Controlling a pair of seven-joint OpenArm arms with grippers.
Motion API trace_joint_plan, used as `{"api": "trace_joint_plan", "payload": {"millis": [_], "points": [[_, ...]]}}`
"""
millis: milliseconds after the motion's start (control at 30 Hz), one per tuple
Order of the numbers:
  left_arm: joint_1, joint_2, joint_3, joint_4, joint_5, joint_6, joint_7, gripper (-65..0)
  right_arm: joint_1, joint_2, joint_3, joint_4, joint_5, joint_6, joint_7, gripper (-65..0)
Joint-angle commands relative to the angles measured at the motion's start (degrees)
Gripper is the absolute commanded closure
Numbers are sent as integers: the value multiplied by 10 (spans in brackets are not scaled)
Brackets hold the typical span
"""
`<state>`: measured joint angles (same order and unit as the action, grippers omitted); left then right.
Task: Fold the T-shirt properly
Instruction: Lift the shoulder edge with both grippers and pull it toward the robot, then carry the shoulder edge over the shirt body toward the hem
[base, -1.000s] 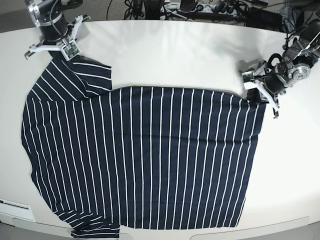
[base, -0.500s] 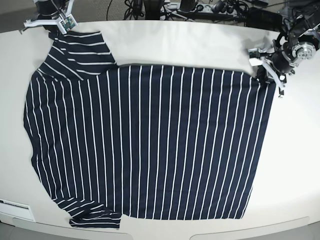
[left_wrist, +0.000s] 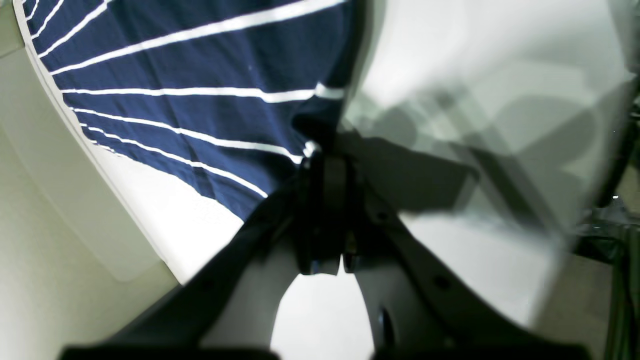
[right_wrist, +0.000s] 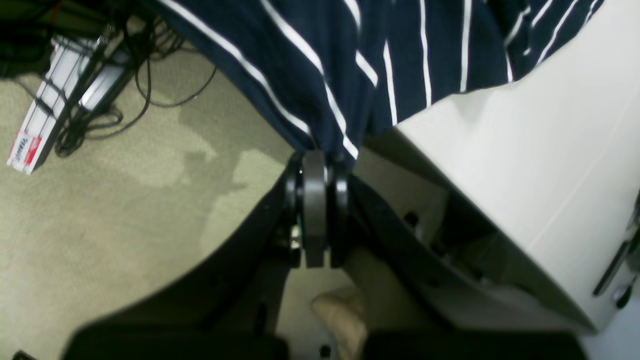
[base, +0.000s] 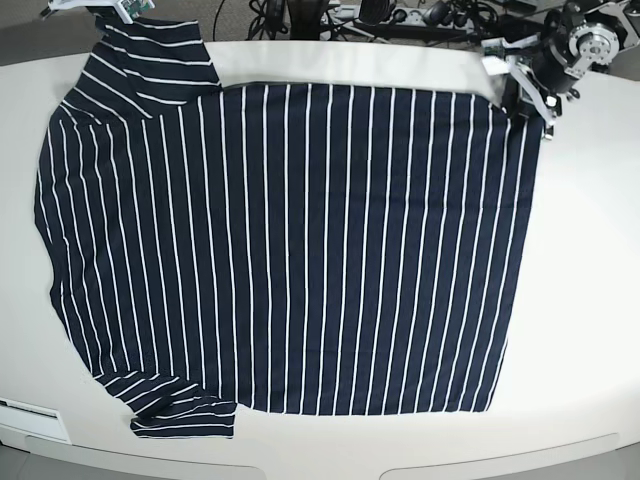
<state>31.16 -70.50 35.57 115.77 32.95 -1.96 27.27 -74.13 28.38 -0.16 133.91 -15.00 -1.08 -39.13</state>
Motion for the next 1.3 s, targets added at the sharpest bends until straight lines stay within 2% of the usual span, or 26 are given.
{"api": "trace_joint_plan", "payload": {"millis": [0, 133, 300, 400, 500, 633, 733, 833, 900, 1000, 1167, 1267], "points": [[15, -11, 0, 12, 4, 0, 5, 0, -9, 2, 3, 11, -5, -9, -2, 0], [54, -11, 0, 35, 43, 14, 38, 0, -9, 2, 3, 11, -28, -24, -8, 0], [61, -7, -5, 42, 112, 69, 49, 0, -9, 2, 3, 11, -118, -92, 18, 0], [59, 4, -40, 42, 134, 92, 31, 0, 32, 8, 3, 11, -134, -105, 24, 0], [51, 20, -96, 42, 127, 95, -19, 0, 97, 34, 3, 11, -134, -104, 30, 0], [5, 36, -160, 42, 63, 91, -69, 0, 178, 82, 3, 11, -133, -86, 36, 0], [-31, 38, -189, 42, -1, 85, -81, 0, 230, 108, 3, 11, -103, -75, 36, 0], [-76, 39, -193, 42, -36, 72, -85, 0, 281, 126, 3, 11, -76, -58, 49, 0], [-99, 39, -193, 40, -61, 67, -96, 0, 309, 130, 3, 11, -70, -43, 64, 0], [-119, 50, -193, 32, -84, 60, -109, 0, 355, 130, 3, 11, -22, -17, 80, 0], [-120, 72, -193, 1, -84, 60, -140, 0, 434, 132, 3, -19, 40, 31, 108, 0], [-120, 80, -193, -15, -84, 60, -143, 0, 483, 148, 3, -54, 68, 47, 112, 0]]}}
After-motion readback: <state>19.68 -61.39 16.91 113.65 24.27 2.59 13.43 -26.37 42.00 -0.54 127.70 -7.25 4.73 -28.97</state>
